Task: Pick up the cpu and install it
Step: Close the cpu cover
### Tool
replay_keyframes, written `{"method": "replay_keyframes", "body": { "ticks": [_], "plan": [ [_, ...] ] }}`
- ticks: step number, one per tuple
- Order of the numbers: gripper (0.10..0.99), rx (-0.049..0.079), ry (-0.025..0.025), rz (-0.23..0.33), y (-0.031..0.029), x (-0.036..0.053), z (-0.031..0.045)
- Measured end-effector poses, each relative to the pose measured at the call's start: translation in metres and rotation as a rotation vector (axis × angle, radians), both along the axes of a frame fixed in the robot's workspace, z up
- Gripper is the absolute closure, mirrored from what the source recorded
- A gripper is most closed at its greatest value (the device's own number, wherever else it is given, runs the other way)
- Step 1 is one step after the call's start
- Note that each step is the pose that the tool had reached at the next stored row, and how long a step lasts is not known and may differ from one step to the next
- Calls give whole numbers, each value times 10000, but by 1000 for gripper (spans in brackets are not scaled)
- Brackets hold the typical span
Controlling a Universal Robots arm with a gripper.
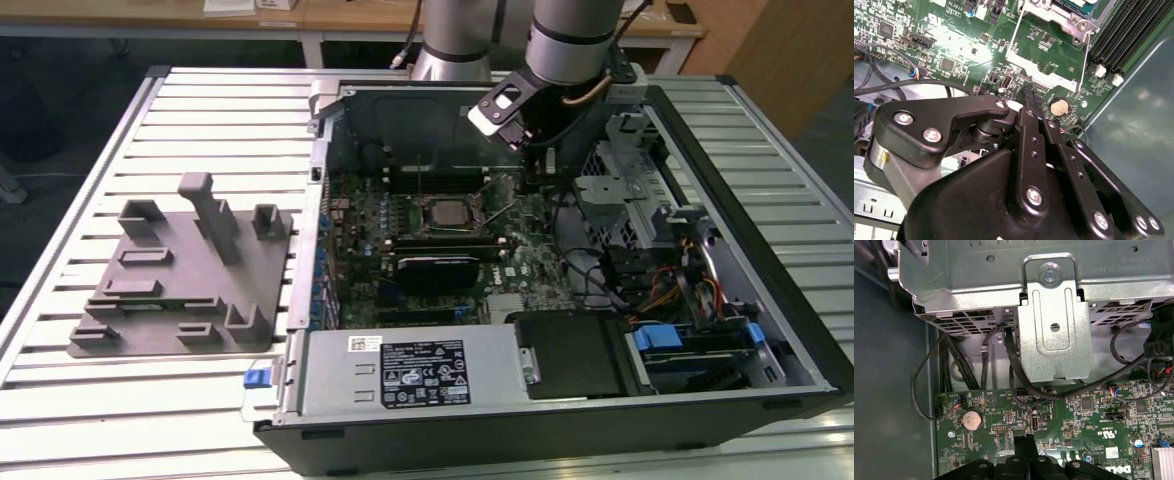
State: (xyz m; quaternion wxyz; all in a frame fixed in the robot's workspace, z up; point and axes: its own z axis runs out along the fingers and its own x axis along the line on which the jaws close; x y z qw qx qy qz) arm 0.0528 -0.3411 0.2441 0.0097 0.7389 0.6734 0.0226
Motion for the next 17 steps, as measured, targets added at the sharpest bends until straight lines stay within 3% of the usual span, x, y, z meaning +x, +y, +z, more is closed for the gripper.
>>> {"method": "replay_keyframes", "body": {
  "ticks": [17],
  "plan": [
    [980, 32, 0, 0, 0, -167, -9]
  ]
}}
